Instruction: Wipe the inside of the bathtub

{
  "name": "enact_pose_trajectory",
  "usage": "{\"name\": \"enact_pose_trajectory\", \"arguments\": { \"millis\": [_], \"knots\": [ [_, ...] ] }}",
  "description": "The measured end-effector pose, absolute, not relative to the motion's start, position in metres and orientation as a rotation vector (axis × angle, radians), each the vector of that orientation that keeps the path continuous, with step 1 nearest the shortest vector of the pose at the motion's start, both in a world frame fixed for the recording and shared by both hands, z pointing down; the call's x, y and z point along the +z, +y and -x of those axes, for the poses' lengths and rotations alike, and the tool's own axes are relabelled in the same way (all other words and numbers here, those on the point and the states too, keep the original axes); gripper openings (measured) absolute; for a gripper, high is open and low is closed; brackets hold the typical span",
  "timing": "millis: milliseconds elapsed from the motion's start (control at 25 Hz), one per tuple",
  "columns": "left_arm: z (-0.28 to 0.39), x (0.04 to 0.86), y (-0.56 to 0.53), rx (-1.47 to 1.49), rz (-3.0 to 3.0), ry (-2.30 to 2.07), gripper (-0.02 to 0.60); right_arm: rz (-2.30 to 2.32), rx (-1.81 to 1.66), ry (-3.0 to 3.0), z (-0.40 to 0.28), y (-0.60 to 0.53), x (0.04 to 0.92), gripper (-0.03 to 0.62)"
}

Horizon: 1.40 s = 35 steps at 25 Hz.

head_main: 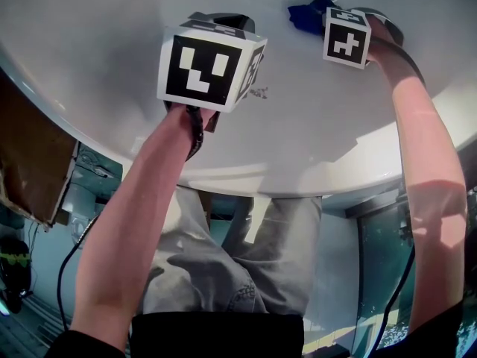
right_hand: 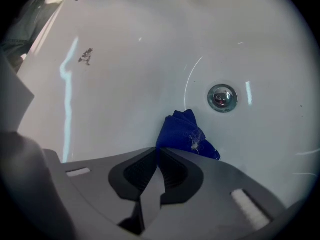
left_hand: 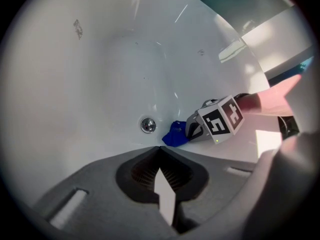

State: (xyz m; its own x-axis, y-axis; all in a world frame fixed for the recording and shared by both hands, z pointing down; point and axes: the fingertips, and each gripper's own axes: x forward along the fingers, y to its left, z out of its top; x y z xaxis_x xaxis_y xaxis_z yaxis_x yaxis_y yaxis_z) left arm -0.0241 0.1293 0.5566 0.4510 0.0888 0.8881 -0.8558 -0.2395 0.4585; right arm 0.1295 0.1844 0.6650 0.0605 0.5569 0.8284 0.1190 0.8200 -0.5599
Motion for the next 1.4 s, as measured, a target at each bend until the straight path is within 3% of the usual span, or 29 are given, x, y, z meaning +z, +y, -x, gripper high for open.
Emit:
{"name": "enact_pose_trajectory", "arguments": {
  "millis": [680,1400],
  "knots": [
    [0.019,0.546,0.128,1.015,-1.599,-0.711,0.005,0.599,0.440,-1.470,-0.131,0.222,0.618,0.021],
    [0.027,0.507,0.130,1.006,-1.647,-0.730,0.005,0.633,0.504,-1.479,-0.131,0.270,0.510,0.021]
  ]
}}
